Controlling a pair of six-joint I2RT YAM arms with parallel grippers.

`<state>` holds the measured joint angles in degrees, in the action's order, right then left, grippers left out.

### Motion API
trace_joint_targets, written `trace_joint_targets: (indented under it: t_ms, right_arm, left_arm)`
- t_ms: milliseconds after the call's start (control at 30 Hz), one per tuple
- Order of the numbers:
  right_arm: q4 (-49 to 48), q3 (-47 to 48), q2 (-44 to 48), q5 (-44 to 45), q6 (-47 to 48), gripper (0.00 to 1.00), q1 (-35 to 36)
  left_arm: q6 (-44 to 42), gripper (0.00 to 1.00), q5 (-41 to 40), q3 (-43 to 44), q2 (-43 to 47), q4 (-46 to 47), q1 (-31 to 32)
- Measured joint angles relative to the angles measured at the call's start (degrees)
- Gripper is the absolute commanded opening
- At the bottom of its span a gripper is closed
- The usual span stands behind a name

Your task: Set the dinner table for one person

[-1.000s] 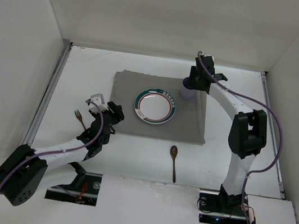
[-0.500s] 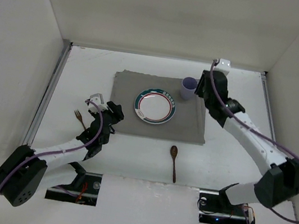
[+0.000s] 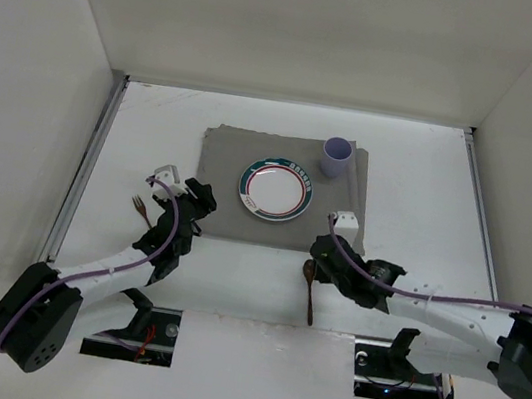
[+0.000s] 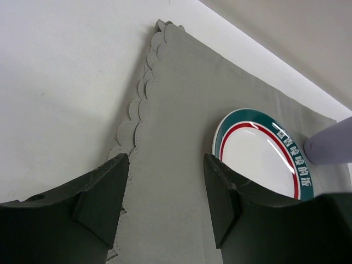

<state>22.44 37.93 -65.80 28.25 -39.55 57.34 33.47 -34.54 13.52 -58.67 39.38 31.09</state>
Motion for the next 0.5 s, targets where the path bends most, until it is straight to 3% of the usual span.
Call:
trace_joint_targets:
  t_ms: [167, 500]
  right_arm:
    - [2.89, -1.55, -1.79, -2.21, -6.34, 0.46, 4.07]
    - [3.8, -1.6, -8.44, -4.17, -9.22, 0.41, 6.51]
  left_arm:
    - [0.02, 0.54, 0.17, 0.0, -0.33, -0.44, 0.02]
    - [0.02, 0.54, 0.42, 0.0, 0.0, -0.66, 0.07]
